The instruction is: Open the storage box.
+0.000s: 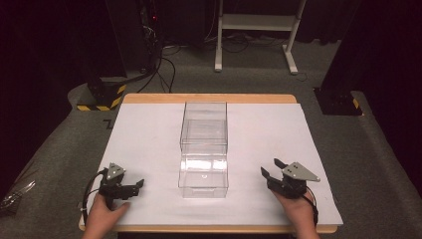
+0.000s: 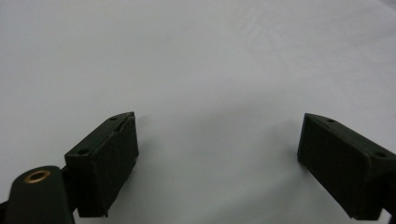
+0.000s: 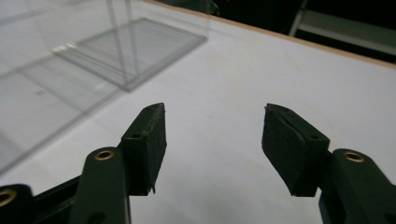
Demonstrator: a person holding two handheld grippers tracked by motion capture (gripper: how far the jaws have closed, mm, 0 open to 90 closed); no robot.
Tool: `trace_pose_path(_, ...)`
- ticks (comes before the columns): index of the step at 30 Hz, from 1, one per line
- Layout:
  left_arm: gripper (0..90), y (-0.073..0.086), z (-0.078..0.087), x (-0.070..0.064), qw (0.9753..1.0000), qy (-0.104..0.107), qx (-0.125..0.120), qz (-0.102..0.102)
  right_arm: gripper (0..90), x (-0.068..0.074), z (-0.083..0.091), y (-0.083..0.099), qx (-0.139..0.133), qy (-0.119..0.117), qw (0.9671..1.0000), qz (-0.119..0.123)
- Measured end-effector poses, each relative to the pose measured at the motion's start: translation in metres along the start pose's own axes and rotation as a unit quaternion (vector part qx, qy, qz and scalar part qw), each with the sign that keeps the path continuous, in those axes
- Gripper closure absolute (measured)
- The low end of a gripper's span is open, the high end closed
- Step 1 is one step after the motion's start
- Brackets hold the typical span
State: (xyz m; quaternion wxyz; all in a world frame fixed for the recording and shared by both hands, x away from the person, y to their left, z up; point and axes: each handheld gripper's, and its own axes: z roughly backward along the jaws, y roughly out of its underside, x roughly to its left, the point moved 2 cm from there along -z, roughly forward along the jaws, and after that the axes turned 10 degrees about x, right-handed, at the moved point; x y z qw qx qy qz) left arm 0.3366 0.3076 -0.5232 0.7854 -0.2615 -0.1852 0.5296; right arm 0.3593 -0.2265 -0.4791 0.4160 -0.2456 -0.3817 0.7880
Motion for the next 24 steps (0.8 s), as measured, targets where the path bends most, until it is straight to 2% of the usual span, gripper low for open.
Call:
trace_pose_path(4,12.6,0.000,0.000,0.000,1.0000,0.000,0.000,0.000,35.8,-0.017,-0.003,0.012,0.031,0.017,0.9988,-0.034)
trace_pose_path(6,12.6,0.000,0.000,0.000,1.0000,0.000,0.000,0.000,33.3,-0.023,-0.007,0.017,0.048,0.022,0.9971,-0.054)
trace_pose_path(8,12.6,0.000,0.000,0.000,1.0000,0.000,0.000,0.000,32.0,-0.026,-0.011,0.021,0.070,0.029,0.9952,-0.062)
trace_pose_path(10,12.6,0.000,0.000,0.000,1.0000,0.000,0.000,0.000,29.9,-0.028,-0.016,0.025,0.090,0.037,0.9936,-0.058)
trace_pose_path(13,12.6,0.000,0.000,0.000,1.0000,0.000,0.000,0.000,28.1,-0.028,-0.024,0.027,0.127,0.037,0.9892,-0.062)
trace_pose_path(16,12.6,0.000,0.000,0.000,1.0000,0.000,0.000,0.000,28.8,-0.025,-0.028,0.026,0.147,0.038,0.9874,-0.045)
trace_pose_path(18,12.6,0.000,0.000,0.000,1.0000,0.000,0.000,0.000,28.9,-0.024,-0.029,0.026,0.151,0.040,0.9871,-0.037)
trace_pose_path(24,12.6,0.000,0.000,0.000,1.0000,0.000,0.000,0.000,27.4,-0.026,-0.030,0.026,0.154,0.033,0.9862,-0.051)
